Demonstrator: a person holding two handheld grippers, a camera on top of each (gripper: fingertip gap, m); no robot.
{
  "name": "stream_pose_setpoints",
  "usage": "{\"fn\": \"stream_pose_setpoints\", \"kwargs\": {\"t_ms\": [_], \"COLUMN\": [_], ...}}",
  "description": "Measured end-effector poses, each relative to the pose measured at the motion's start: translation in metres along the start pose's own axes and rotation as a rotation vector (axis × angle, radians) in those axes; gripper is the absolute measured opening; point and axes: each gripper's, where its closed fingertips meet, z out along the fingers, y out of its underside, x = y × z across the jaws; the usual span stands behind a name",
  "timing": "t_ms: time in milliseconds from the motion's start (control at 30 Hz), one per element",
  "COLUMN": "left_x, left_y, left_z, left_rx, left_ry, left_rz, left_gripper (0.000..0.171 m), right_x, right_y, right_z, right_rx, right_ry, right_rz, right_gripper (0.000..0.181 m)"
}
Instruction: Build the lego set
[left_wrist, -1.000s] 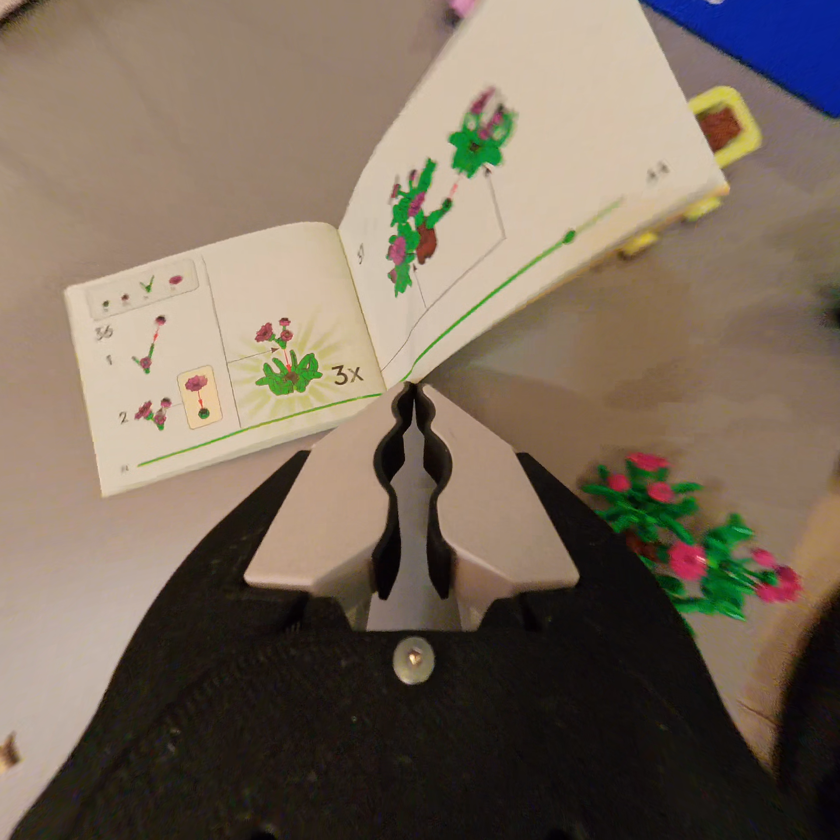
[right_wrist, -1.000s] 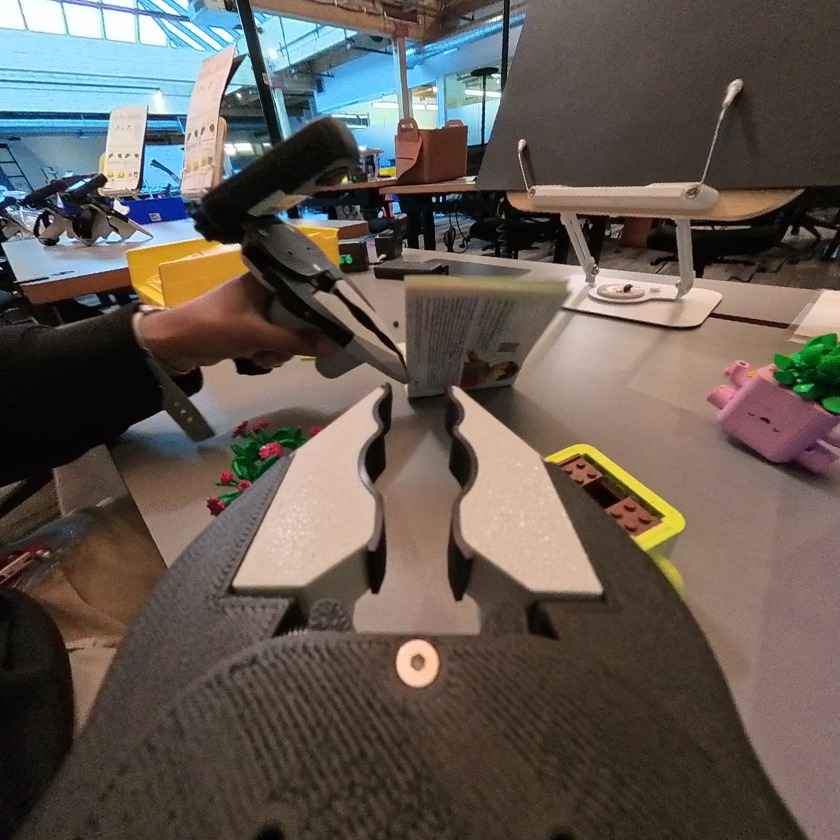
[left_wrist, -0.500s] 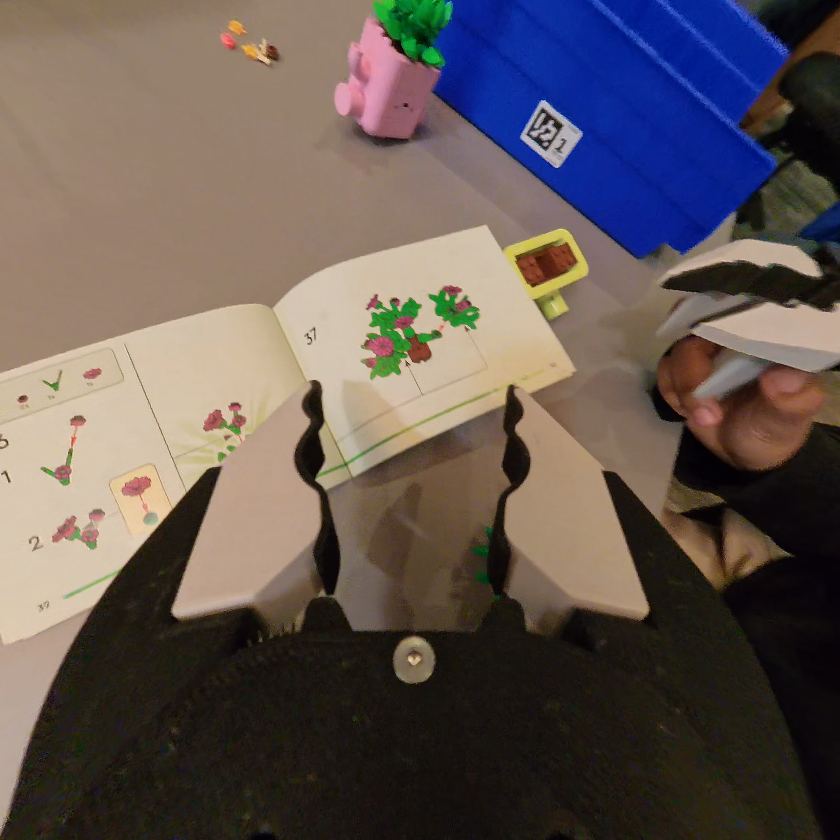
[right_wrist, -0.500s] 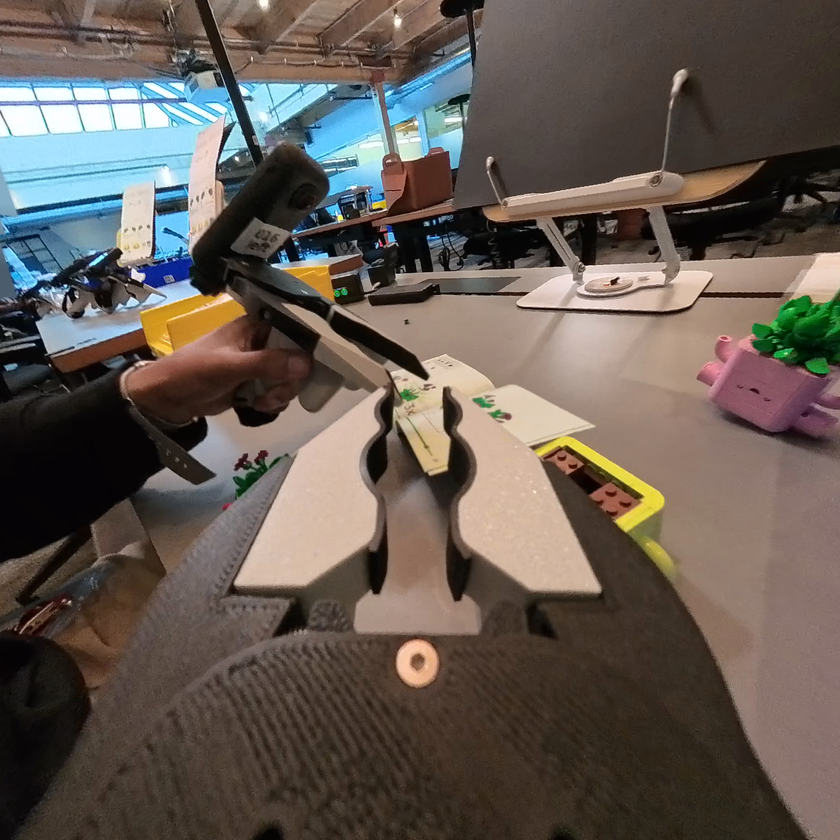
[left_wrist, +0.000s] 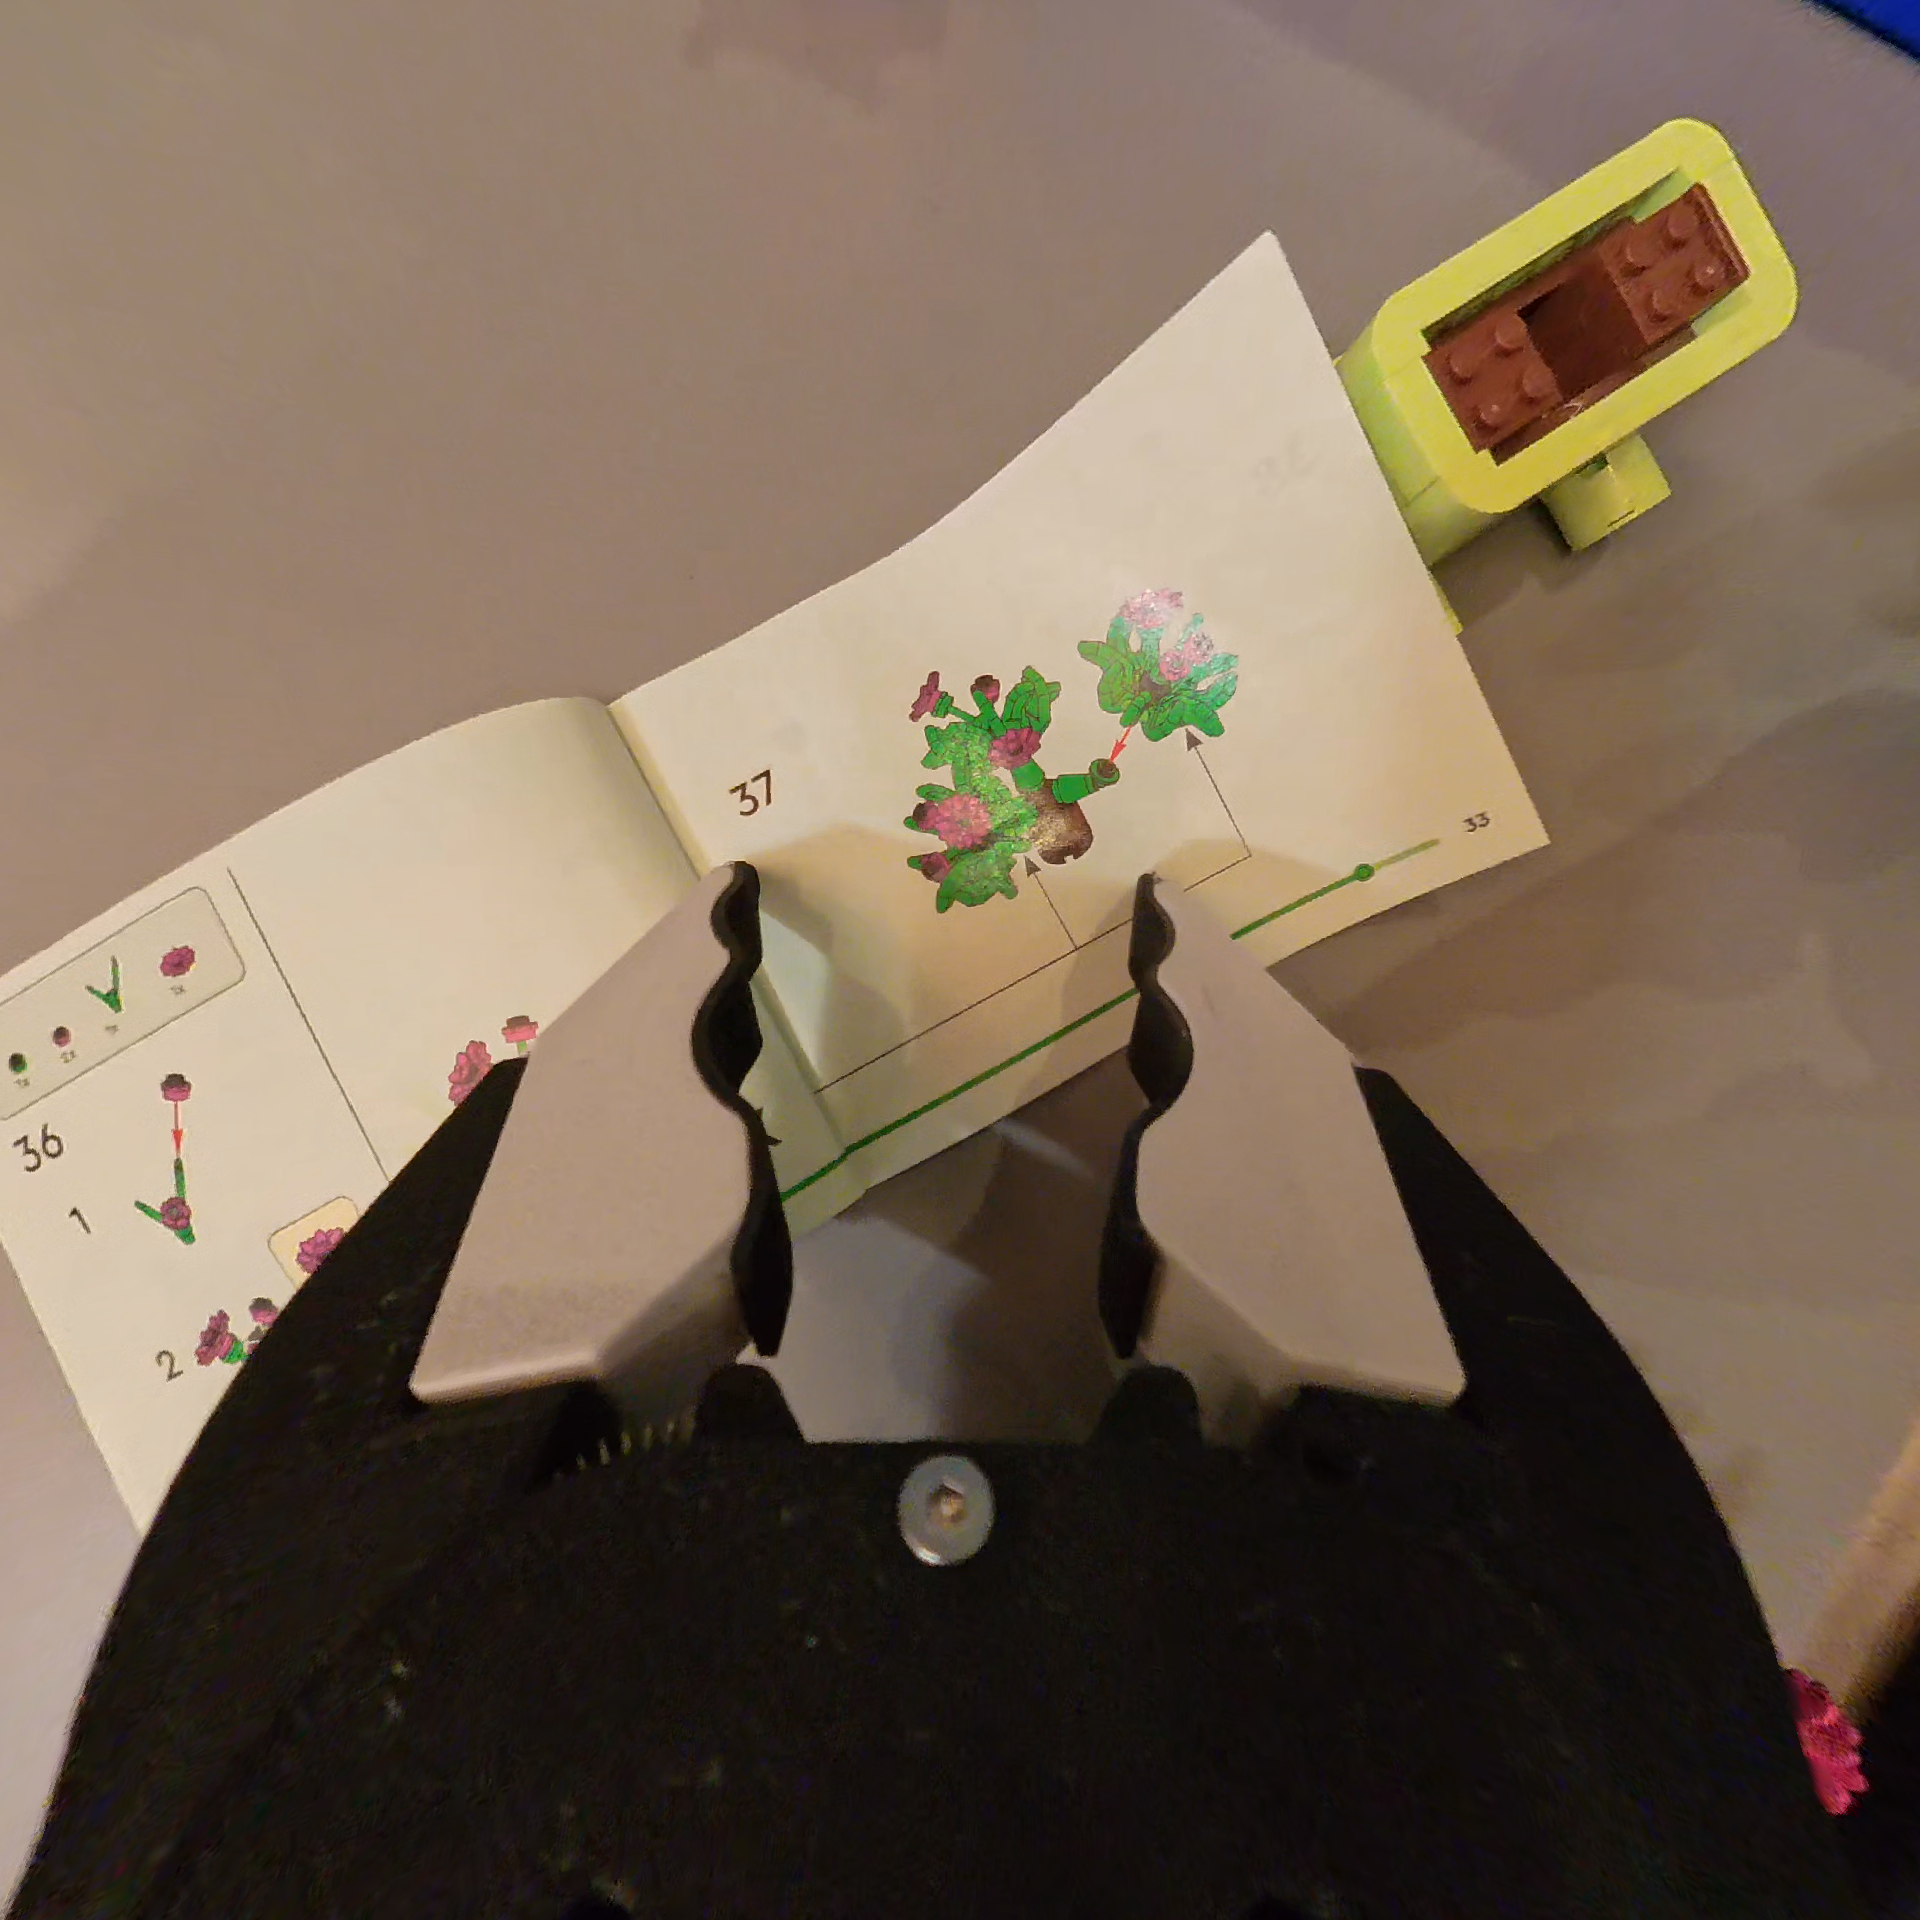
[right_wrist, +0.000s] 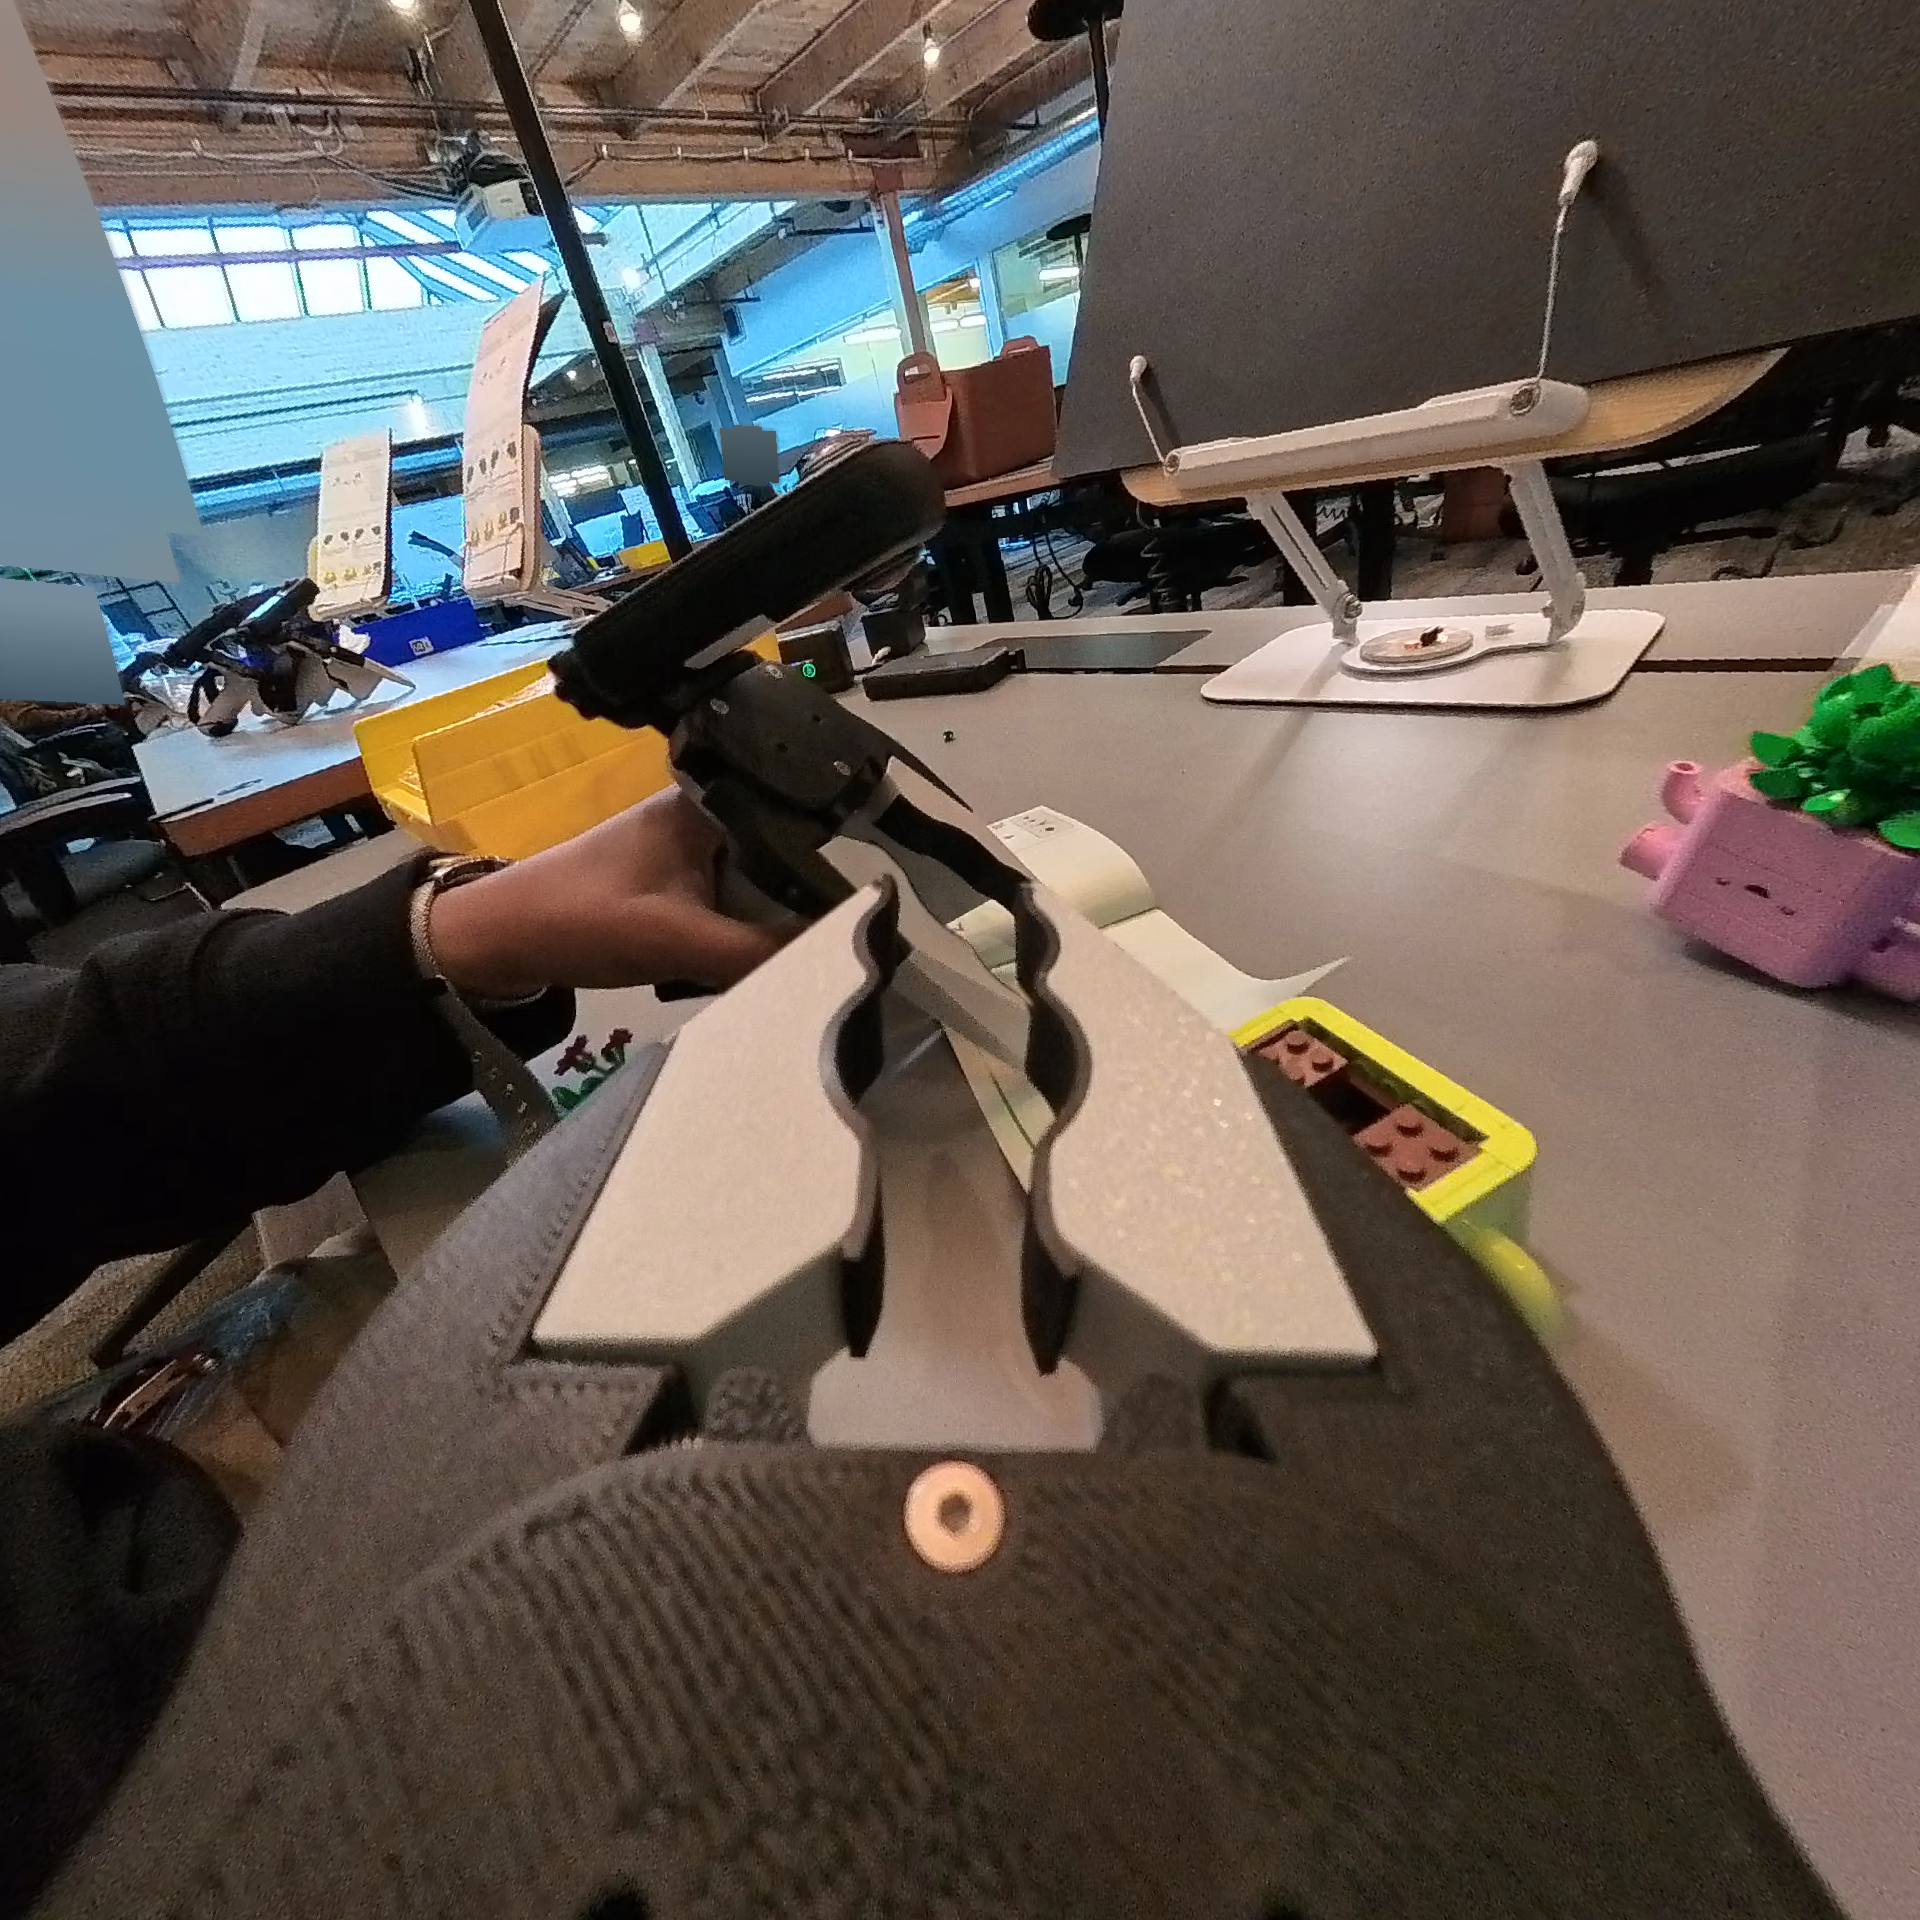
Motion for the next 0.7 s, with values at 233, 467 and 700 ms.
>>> {"fn": "stream_pose_setpoints", "kwargs": {"t_ms": [233,467,700], "left_x": [-0.005,-0.011,-0.019], "left_y": [-0.002,-0.002,-0.003], "left_z": [0.0,-0.001,-0.001], "left_rx": [0.014,0.037,0.052], "left_ry": [-0.004,-0.015,-0.029], "left_rz": [-0.016,-0.036,-0.06], "left_gripper": [0.06,0.048,0.032], "right_x": [0.013,0.028,0.033], "right_y": [0.014,0.069,0.075], "right_z": [0.007,0.017,0.017], "right_rx": [-0.105,-0.497,-0.532], "right_ry": [0.094,0.212,0.202], "right_rz": [0.0,-0.096,-0.016], "right_gripper": [0.02,0.031,0.031]}}
